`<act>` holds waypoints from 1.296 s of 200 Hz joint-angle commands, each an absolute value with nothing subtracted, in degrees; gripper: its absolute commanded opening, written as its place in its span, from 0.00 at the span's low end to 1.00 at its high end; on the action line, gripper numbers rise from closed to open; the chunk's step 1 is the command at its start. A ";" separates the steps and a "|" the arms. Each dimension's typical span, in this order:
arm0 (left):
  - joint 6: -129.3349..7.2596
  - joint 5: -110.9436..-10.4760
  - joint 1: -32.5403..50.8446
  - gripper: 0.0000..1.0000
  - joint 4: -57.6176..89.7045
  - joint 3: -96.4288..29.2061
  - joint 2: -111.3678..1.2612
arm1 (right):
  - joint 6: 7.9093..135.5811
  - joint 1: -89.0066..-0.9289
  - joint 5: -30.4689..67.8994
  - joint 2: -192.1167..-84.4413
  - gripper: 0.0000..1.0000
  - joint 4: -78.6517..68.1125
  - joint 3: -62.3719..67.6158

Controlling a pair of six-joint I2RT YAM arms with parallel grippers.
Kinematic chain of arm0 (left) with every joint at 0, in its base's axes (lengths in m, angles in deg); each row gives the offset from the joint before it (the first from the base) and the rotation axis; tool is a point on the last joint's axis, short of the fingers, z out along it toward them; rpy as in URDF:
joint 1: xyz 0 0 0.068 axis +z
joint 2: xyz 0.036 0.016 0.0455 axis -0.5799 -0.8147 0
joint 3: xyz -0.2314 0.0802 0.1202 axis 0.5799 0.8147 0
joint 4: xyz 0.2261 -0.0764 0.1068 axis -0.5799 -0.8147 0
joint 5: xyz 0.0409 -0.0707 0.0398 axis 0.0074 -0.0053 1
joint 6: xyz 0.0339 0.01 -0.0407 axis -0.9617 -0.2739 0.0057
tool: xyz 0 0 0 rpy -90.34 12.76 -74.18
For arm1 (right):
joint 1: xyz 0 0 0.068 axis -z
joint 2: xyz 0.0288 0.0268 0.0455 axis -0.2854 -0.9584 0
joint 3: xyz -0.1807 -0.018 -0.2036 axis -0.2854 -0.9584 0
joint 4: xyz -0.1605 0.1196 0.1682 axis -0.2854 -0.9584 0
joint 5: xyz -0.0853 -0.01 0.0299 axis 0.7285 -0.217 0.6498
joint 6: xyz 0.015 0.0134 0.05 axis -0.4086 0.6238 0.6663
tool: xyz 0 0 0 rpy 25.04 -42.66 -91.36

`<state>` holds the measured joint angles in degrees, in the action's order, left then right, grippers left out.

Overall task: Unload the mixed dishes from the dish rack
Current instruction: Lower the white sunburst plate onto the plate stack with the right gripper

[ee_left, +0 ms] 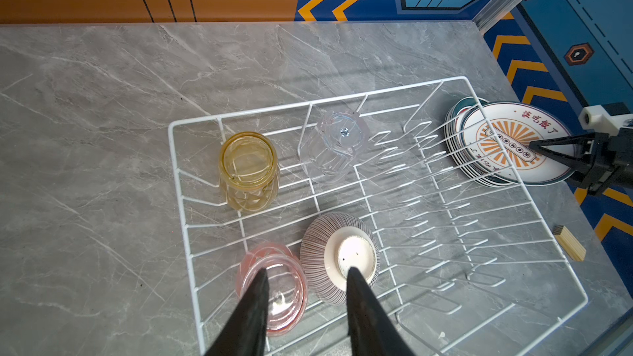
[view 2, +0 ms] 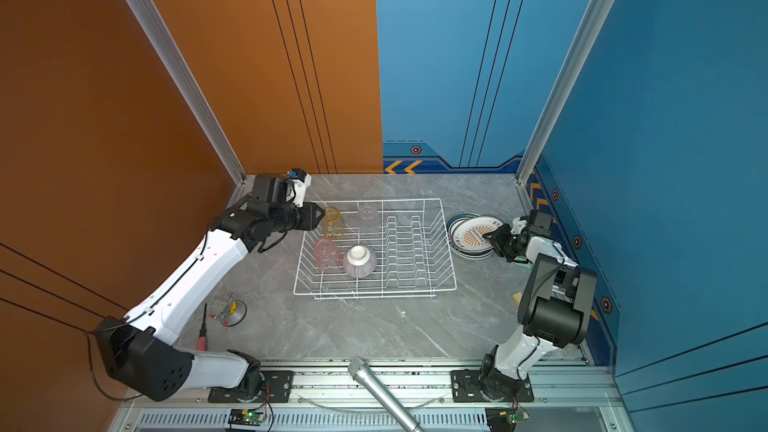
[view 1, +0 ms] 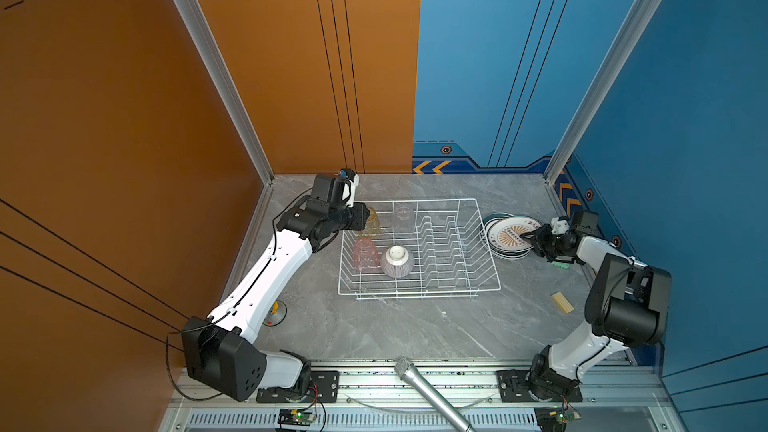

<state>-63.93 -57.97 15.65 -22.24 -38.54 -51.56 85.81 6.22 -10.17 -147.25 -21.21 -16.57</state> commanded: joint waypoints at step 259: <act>-65.45 -59.86 16.30 0.39 -22.36 -38.08 -53.51 | 72.63 1.10 9.98 -150.91 0.50 -41.16 -7.75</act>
